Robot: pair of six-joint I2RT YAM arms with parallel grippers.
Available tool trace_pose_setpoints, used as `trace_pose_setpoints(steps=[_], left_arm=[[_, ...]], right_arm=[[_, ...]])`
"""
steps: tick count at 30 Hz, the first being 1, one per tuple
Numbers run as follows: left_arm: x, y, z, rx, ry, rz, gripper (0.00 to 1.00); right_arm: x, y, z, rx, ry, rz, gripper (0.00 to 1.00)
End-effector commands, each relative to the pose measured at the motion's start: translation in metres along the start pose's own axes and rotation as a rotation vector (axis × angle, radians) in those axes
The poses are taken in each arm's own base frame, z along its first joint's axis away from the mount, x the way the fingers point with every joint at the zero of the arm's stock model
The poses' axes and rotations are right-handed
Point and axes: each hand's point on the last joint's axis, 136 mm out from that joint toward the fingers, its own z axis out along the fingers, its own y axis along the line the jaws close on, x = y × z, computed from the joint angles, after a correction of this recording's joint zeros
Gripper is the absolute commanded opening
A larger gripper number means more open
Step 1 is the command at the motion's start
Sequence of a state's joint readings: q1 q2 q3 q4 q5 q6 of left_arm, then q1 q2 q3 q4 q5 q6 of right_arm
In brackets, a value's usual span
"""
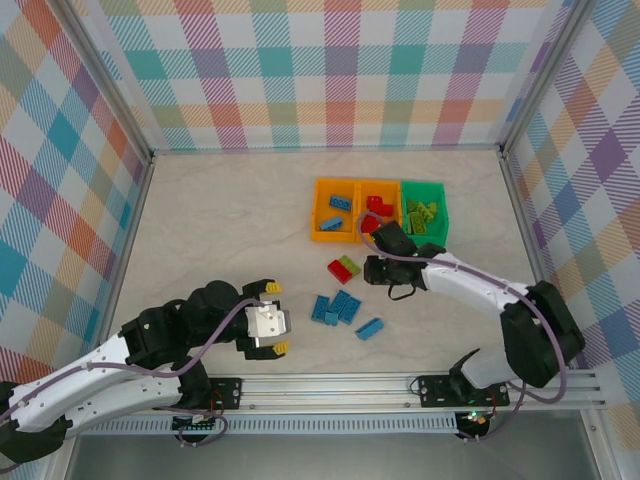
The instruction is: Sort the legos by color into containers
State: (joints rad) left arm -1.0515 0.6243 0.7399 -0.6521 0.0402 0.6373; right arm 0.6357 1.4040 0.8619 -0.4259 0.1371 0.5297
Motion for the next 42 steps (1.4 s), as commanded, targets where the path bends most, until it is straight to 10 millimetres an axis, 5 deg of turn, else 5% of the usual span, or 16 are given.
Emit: trace_pose_setpoints(steps=[1,4,9,12,16,20,25,30,33,42], left_arm=[[-0.004,0.002,0.003,-0.005,-0.029,-0.011,1.00],[-0.003,0.006,0.004,-0.021,-0.030,-0.026,1.00],[-0.005,0.012,0.000,-0.044,-0.058,-0.055,1.00],[-0.005,0.013,-0.001,-0.056,-0.066,-0.057,1.00],[-0.003,0.013,0.001,-0.056,-0.063,-0.060,1.00],[-0.003,0.014,0.001,-0.050,-0.065,-0.070,1.00],[-0.006,0.013,0.003,-0.026,-0.088,-0.075,1.00],[-0.007,0.007,0.008,0.022,-0.091,-0.081,1.00],[-0.006,0.006,0.010,0.031,-0.082,-0.085,1.00],[-0.002,0.008,0.010,0.016,-0.069,-0.085,1.00]], right_arm=[[-0.050,-0.001,-0.027,0.062,-0.142,-0.077,0.22],[-0.094,-0.009,-0.026,0.084,-0.199,-0.088,0.22],[-0.153,-0.016,0.004,0.097,-0.196,-0.093,0.30],[-0.175,-0.017,0.017,0.108,-0.195,-0.094,0.50],[-0.185,-0.008,0.014,0.086,-0.178,-0.093,0.58],[-0.170,0.005,-0.005,-0.014,-0.178,-0.058,0.59],[-0.108,0.050,-0.029,-0.164,-0.176,-0.124,0.59],[-0.031,0.085,-0.015,-0.167,-0.055,-0.249,0.58],[-0.005,0.089,0.008,-0.095,0.007,-0.346,0.59],[-0.004,0.075,0.058,0.102,0.061,-0.483,0.72]])
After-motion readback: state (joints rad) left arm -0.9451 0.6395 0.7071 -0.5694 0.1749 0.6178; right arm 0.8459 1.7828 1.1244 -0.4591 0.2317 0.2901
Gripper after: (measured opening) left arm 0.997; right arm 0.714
